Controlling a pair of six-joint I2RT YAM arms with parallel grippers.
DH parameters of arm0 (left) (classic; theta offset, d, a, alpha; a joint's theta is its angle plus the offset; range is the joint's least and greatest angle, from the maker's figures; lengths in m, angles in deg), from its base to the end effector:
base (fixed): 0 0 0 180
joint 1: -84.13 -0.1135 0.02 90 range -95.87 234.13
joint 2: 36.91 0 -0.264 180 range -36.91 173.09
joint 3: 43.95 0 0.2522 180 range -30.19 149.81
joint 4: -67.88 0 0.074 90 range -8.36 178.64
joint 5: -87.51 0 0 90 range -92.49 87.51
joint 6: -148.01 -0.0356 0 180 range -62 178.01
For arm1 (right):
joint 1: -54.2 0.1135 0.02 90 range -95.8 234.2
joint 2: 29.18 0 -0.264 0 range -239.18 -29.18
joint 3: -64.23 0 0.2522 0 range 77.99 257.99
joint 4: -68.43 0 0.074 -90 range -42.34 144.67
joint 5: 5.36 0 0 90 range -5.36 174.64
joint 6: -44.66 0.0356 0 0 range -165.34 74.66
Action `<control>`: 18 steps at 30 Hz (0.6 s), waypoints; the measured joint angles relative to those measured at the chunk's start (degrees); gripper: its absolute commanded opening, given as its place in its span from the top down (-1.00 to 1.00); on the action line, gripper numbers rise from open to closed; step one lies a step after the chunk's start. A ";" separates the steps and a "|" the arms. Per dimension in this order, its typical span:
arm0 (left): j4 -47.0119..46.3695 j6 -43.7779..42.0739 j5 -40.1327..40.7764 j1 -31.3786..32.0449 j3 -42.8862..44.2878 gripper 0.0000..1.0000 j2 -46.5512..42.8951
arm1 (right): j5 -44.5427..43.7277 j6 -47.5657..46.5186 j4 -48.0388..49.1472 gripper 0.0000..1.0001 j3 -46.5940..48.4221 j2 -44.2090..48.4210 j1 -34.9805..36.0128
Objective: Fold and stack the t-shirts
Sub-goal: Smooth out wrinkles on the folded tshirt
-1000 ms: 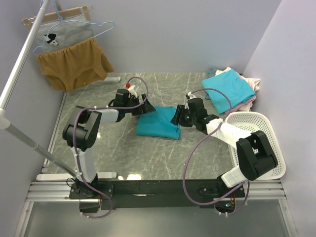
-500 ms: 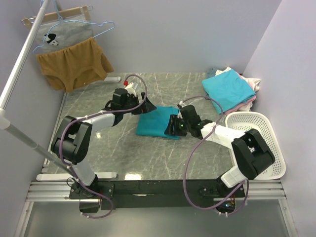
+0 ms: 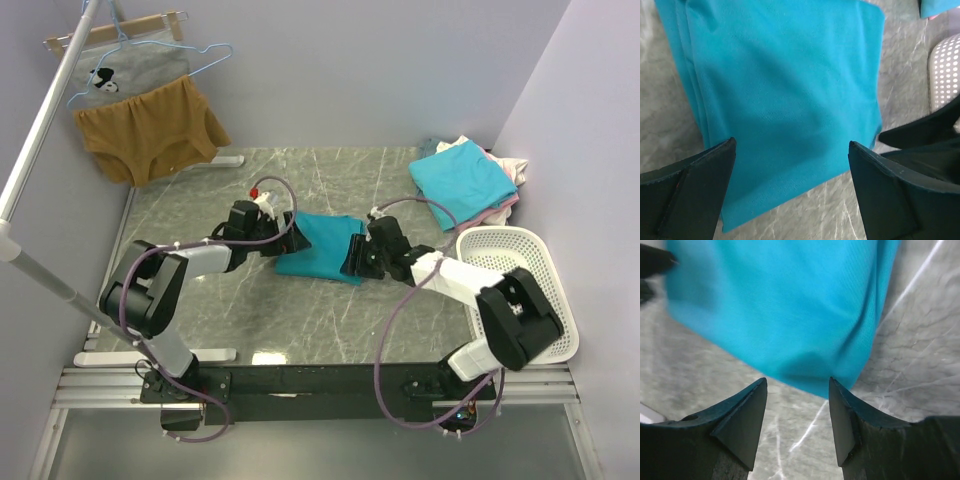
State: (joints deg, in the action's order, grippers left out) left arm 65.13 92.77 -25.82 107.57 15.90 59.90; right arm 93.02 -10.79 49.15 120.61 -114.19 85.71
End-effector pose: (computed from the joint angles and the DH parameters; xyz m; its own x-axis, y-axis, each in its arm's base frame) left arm 0.3073 -0.1486 0.1640 -0.8033 -0.2223 -0.5525 0.2528 0.7126 -0.6544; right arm 0.2459 0.1568 0.1746 -0.8616 0.1299 -0.4907 -0.1357 0.8726 0.4692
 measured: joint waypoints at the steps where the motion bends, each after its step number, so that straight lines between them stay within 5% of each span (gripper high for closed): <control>1: 0.37 -0.26 0.35 0.02 0.02 -0.99 -0.52 | -0.50 -0.22 -0.07 -0.21 0.04 1.68 0.00; 7: 3.15 -2.23 1.84 0.00 8.04 -0.99 0.04 | -1.03 -2.49 -0.63 -0.21 4.85 6.45 0.00; 18: 5.68 -2.86 -0.76 0.00 24.79 -0.99 12.96 | 7.37 -2.82 2.91 -0.21 9.11 -5.42 0.35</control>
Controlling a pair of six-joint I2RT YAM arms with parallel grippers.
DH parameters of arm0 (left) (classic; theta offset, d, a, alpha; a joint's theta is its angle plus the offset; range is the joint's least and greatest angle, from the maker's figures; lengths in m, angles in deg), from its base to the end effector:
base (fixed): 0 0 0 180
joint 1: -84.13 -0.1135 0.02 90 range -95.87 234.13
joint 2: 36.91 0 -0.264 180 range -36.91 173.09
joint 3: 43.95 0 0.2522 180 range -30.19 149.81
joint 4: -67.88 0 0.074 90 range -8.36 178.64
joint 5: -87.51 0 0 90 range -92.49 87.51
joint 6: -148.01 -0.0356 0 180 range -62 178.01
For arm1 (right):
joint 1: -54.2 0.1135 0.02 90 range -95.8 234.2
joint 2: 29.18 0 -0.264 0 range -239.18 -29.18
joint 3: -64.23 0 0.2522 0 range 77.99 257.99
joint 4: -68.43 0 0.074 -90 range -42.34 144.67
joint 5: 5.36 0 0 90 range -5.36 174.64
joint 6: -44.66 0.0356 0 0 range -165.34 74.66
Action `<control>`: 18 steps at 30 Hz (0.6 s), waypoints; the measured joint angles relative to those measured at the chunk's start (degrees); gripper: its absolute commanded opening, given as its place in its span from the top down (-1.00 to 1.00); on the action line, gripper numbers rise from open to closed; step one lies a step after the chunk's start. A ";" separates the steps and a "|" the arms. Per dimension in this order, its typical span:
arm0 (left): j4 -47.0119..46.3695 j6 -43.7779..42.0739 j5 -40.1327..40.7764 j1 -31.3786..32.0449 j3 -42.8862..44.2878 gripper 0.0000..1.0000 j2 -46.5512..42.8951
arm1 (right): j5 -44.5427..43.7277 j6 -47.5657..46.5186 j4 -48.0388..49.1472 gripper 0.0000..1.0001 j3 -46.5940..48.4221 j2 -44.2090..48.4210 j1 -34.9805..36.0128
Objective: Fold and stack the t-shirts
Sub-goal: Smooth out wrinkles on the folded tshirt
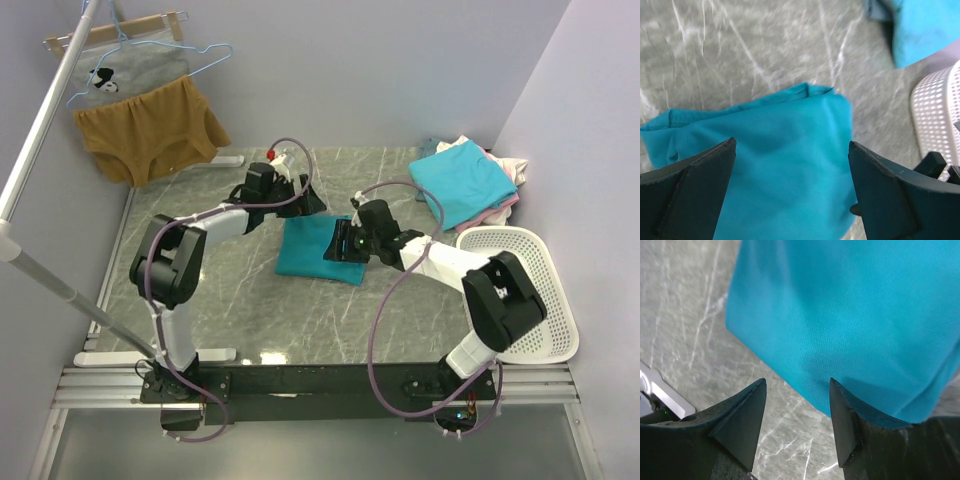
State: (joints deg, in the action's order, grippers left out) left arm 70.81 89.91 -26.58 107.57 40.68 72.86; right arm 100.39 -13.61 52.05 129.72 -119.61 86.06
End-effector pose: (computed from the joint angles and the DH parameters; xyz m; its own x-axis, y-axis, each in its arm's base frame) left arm 0.3902 -0.1850 0.2047 -0.7330 -0.2080 -0.6476 0.3607 0.6884 -0.6293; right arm 0.2769 0.1834 0.1997 -0.8352 0.0769 -0.5445 -0.2844 0.7870 0.5474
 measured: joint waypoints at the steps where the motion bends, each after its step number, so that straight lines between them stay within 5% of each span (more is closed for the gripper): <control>1: 0.42 -0.09 -0.50 0.00 0.61 -0.99 1.27 | 0.63 0.09 0.04 -0.21 -0.02 -0.90 0.11; 18: -0.68 -1.20 -0.22 -3.63 -2.56 -0.99 5.03 | 0.70 1.90 1.18 -0.20 -7.28 -1.73 1.03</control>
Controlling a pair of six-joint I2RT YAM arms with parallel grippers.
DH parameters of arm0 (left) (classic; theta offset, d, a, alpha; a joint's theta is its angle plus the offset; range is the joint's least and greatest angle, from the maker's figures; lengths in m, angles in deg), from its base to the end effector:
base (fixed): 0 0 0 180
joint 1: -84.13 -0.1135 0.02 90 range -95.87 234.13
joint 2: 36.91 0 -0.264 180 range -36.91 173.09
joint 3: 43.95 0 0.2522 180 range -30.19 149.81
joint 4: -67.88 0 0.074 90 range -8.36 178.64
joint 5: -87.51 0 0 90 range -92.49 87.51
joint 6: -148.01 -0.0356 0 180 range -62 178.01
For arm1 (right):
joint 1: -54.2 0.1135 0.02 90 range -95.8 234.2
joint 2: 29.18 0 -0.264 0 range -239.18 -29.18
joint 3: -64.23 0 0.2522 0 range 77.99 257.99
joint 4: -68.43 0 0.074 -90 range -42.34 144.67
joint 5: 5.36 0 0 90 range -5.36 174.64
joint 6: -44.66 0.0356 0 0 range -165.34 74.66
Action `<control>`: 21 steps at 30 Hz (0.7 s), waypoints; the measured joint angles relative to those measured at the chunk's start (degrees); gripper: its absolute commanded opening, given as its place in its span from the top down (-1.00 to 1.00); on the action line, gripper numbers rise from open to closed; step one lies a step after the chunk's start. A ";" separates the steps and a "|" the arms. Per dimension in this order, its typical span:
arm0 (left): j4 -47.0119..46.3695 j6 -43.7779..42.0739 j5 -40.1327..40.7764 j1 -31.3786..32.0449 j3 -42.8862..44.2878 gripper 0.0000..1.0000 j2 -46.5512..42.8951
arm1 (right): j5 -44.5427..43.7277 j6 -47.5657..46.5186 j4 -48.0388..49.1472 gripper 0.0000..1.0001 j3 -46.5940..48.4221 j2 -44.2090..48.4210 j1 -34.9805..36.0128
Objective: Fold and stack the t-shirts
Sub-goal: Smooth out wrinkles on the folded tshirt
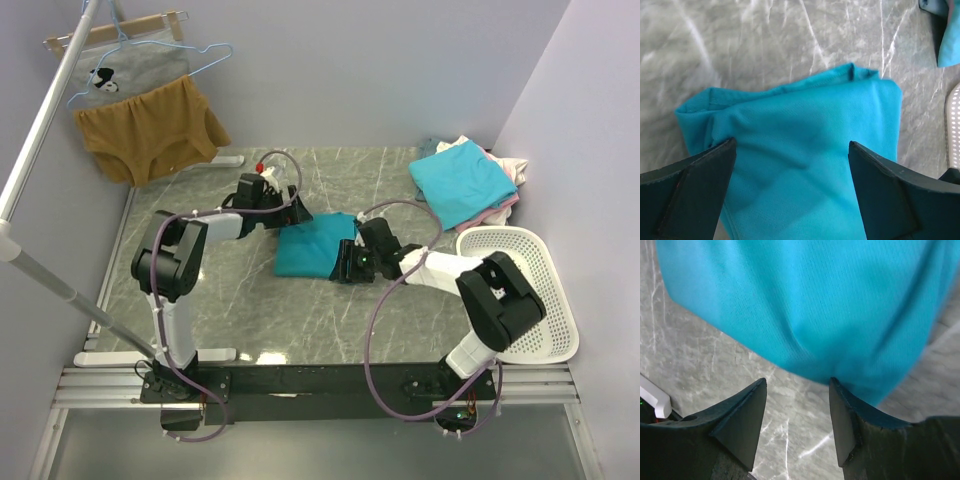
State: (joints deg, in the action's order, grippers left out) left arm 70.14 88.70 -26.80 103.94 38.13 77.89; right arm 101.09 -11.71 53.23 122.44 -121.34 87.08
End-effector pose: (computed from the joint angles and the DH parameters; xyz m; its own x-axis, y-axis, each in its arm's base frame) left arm 0.3997 -0.1596 0.1558 -0.7834 -0.2122 -0.5841 0.2632 0.7382 -0.6211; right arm 0.2548 0.1767 0.1547 -0.9034 0.0485 -0.4260 -0.2112 0.8143 0.5406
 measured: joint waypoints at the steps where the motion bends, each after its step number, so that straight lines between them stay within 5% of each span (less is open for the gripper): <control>1: -0.22 0.02 0.31 -0.09 -0.94 -0.99 -0.87 | -0.57 -0.04 -0.22 -0.21 -0.28 0.66 0.00; 11: 0.37 0.46 -0.31 0.83 -4.57 -0.99 -16.57 | -7.08 -3.30 -2.45 -0.23 7.13 6.54 -1.11; 21: -0.98 2.71 -2.64 10.08 -18.29 -0.99 -24.96 | -7.30 -7.13 -3.98 -0.22 27.76 -14.69 -6.12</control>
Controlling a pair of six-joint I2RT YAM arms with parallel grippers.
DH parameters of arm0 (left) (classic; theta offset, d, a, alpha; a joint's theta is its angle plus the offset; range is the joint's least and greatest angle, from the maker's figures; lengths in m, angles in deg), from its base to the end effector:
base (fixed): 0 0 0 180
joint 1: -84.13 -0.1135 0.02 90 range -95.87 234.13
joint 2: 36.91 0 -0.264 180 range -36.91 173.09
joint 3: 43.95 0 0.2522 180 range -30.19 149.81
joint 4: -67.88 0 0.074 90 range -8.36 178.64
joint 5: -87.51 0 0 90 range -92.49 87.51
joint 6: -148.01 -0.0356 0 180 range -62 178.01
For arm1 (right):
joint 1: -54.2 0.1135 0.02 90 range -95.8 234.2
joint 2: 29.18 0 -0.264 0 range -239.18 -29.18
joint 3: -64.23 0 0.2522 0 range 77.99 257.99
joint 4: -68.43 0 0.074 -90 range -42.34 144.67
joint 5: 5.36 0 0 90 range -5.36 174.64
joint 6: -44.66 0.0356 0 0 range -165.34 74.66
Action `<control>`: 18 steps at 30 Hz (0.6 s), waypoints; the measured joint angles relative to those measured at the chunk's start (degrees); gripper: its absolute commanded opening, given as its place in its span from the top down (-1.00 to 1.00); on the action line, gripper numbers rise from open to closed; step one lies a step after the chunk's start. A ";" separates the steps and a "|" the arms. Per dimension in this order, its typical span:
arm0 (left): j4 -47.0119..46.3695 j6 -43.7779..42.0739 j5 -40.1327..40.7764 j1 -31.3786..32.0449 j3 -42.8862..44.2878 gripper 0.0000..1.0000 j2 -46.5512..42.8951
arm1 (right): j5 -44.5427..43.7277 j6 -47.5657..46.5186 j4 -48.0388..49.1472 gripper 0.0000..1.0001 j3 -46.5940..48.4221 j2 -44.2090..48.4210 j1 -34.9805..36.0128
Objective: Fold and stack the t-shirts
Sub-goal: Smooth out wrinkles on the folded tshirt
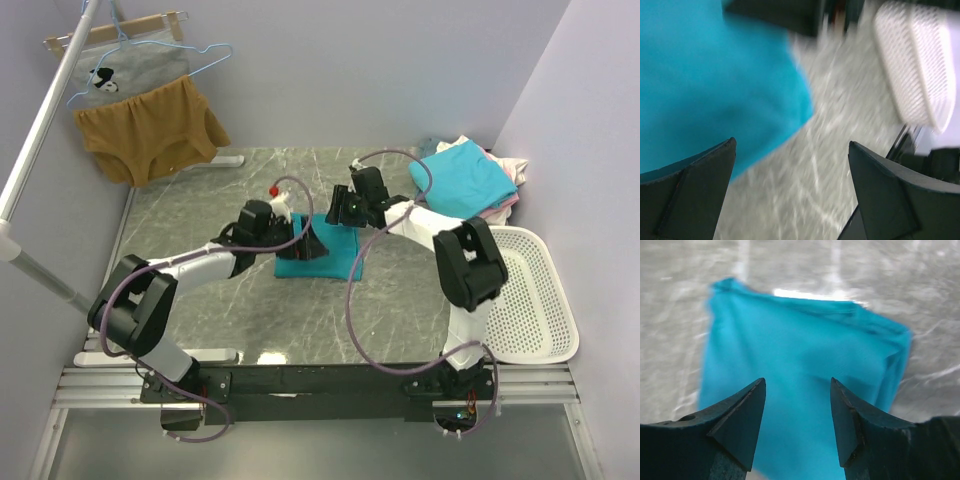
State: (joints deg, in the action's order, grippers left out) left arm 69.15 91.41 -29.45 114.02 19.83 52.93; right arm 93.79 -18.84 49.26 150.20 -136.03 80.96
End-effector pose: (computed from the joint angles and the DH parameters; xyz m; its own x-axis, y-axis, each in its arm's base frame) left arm 0.2865 -0.1833 0.2182 -0.7690 -0.1239 -0.6271 0.4432 0.6035 -0.6628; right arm 0.3686 0.1922 0.2060 -0.7610 0.1096 -0.6394 -0.2387 0.8691 0.4331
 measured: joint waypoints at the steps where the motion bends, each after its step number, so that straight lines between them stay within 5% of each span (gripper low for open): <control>1: -0.04 0.39 0.00 0.44 -1.95 -0.99 0.00 | 0.07 -0.02 -0.61 -0.22 0.90 -1.53 -0.39; 8: -0.61 1.79 1.27 1.55 -10.23 -0.99 -0.02 | 0.52 0.48 -4.00 -0.23 5.14 -9.03 -3.58; 18: -1.46 1.73 4.63 1.70 -15.67 -0.99 -6.19 | 1.11 -0.42 -0.55 -0.26 1.57 -6.58 -6.58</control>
State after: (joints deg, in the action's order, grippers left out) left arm 67.69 93.14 -24.81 115.72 4.16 46.74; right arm 94.90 -19.25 48.71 151.77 -142.61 74.38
